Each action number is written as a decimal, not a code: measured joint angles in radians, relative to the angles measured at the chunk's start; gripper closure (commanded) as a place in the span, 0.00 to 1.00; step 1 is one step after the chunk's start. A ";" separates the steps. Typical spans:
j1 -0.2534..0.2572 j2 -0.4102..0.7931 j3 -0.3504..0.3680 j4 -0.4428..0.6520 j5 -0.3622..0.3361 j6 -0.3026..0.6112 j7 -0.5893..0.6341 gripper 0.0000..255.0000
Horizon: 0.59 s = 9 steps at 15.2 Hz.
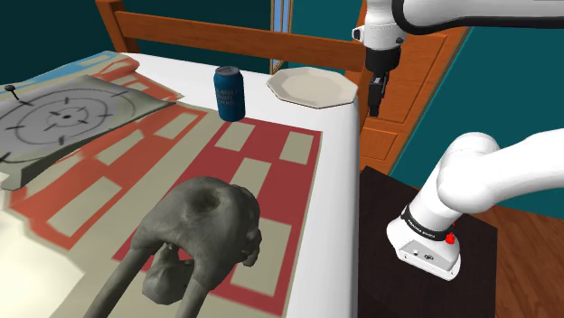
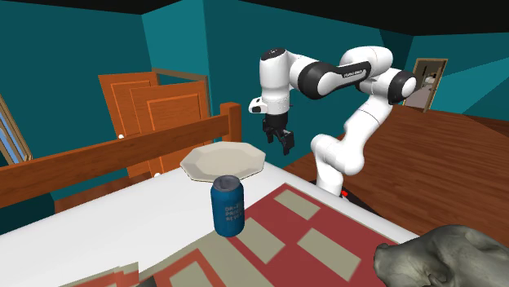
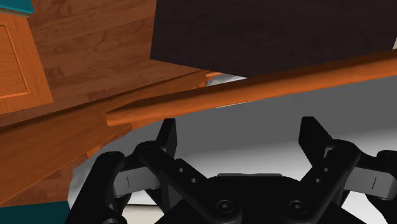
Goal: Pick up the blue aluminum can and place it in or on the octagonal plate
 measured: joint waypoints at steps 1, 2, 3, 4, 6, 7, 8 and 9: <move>0.000 0.000 0.000 0.000 0.000 0.000 0.000 0.00; 0.003 0.017 0.005 0.014 0.007 0.004 0.006 0.00; 0.008 0.035 0.016 0.032 0.020 0.005 0.016 0.00; 0.012 0.057 0.022 0.051 0.030 0.010 0.022 0.00; 0.023 0.114 0.045 0.103 0.058 0.018 0.046 0.00; 0.026 0.151 0.053 0.132 0.068 0.028 0.055 0.00; 0.031 0.182 0.065 0.171 0.081 0.024 0.067 0.00; 0.035 0.216 0.075 0.204 0.091 0.028 0.077 0.00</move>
